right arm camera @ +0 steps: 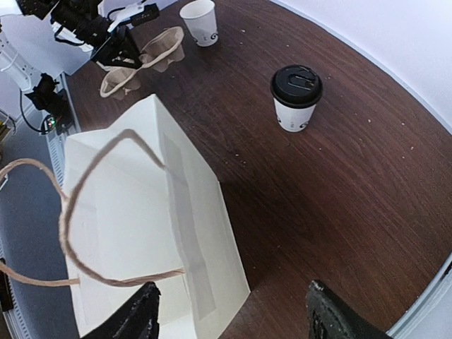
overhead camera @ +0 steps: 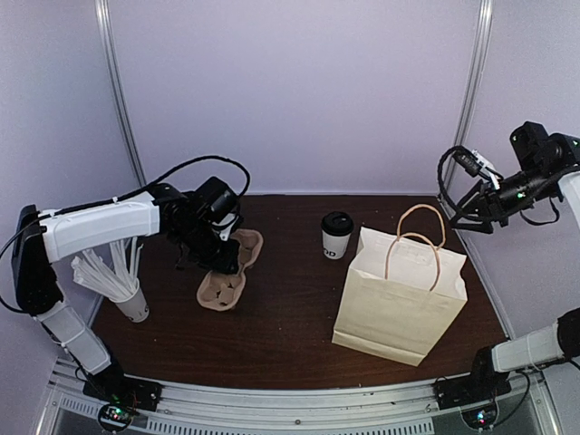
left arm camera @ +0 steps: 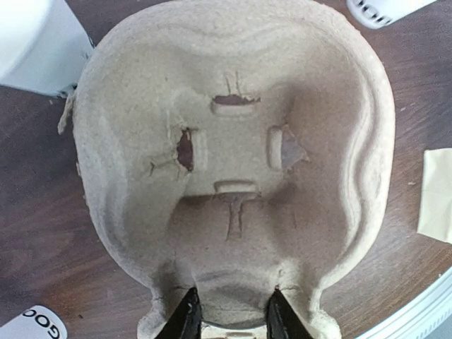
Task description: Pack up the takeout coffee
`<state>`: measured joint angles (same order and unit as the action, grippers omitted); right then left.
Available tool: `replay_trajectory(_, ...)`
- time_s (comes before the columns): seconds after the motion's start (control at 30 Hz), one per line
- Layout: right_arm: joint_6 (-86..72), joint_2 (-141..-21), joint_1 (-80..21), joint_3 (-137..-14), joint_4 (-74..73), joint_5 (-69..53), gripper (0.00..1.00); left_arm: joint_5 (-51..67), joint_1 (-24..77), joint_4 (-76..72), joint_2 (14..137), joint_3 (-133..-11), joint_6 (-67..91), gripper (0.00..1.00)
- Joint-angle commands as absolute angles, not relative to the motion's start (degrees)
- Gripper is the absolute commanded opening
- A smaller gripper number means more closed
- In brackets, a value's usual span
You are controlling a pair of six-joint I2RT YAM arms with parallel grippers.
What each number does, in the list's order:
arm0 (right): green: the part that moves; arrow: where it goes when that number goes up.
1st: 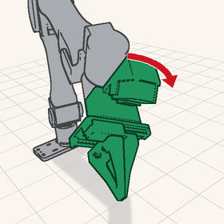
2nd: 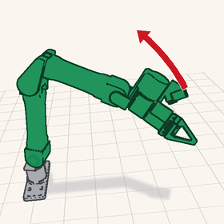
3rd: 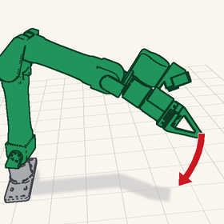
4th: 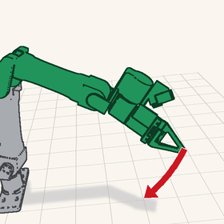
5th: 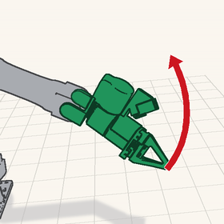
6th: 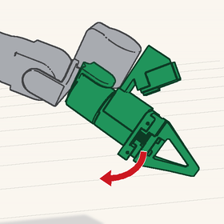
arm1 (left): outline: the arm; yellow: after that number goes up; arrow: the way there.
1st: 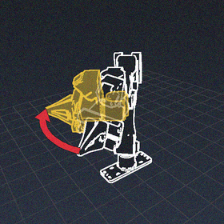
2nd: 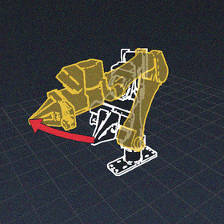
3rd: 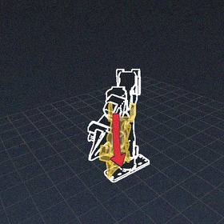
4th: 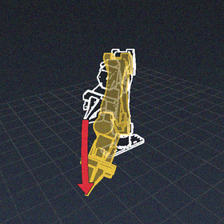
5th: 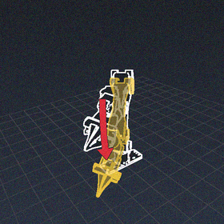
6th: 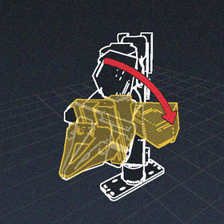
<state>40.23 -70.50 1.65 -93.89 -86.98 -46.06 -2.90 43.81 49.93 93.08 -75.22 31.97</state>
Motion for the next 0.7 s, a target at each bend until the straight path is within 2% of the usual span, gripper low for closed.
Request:
replay_trajectory(0.0,48.2,-69.0,1.8,-97.0,-97.6,-54.6,0.71,-4.5,43.5,50.3,89.8,-77.4,28.7,0.3)
replay_trajectory(0.33,52.8,-68.8,0.0,-94.2,-103.2,-51.3,0.72,-5.7,43.5,50.1,90.2,-74.6,27.5,0.24)
replay_trajectory(0.5,53.9,-67.0,-6.8,-92.7,-103.1,-47.8,0.8,-7.5,43.5,50.1,89.1,-75.6,26.4,0.23)
replay_trajectory(0.67,46.8,-70.6,-9.7,-92.2,-97.8,-43.9,0.78,-6.6,43.5,50.1,88.7,-78.2,24.0,0.2)
